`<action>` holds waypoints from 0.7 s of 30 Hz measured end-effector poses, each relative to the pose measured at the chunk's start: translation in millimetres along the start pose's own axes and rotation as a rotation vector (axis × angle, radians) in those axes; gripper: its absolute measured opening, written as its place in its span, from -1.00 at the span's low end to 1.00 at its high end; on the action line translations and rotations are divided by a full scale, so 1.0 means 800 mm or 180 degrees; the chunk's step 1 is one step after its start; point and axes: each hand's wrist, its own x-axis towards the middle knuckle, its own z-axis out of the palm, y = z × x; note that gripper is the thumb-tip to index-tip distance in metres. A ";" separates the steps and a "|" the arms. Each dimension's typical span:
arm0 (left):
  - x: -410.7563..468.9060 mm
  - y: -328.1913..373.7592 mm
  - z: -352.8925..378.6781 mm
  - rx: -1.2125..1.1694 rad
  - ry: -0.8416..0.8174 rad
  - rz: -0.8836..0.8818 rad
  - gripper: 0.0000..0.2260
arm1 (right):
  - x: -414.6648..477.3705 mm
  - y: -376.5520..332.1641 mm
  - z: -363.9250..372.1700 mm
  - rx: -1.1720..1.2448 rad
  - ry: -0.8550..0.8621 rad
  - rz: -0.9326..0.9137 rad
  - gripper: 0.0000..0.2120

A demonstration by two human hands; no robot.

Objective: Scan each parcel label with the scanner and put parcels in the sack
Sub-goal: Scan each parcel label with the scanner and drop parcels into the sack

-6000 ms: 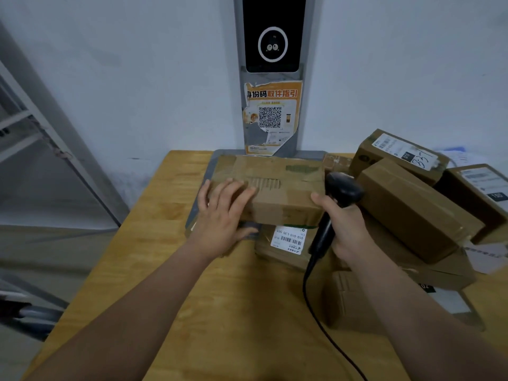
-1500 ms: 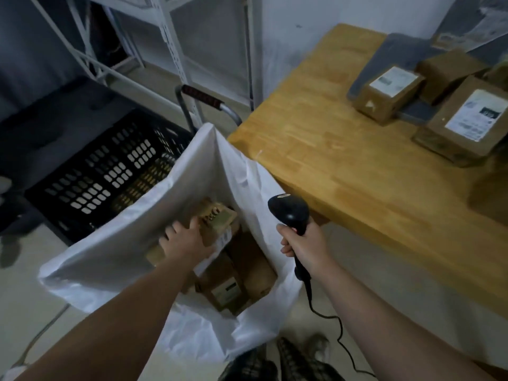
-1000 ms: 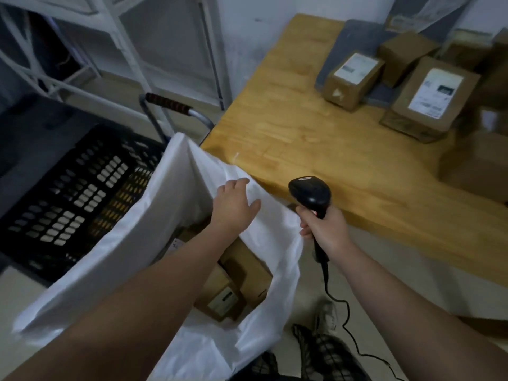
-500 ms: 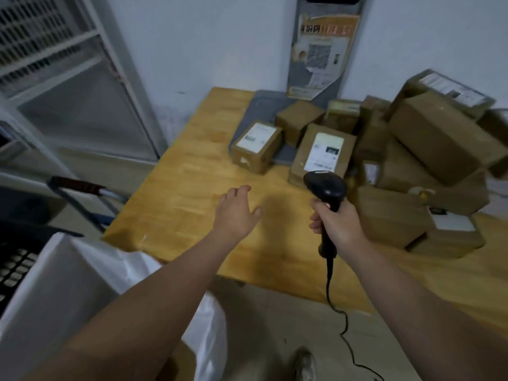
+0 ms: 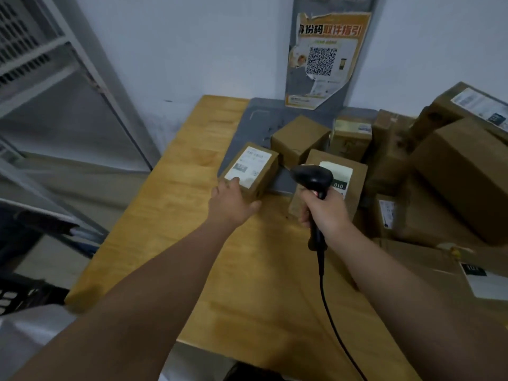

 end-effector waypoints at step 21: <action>0.003 0.028 0.025 -0.2177 -0.0257 -0.0259 0.09 | 0.040 0.009 0.004 0.0150 0.0207 0.0002 -0.54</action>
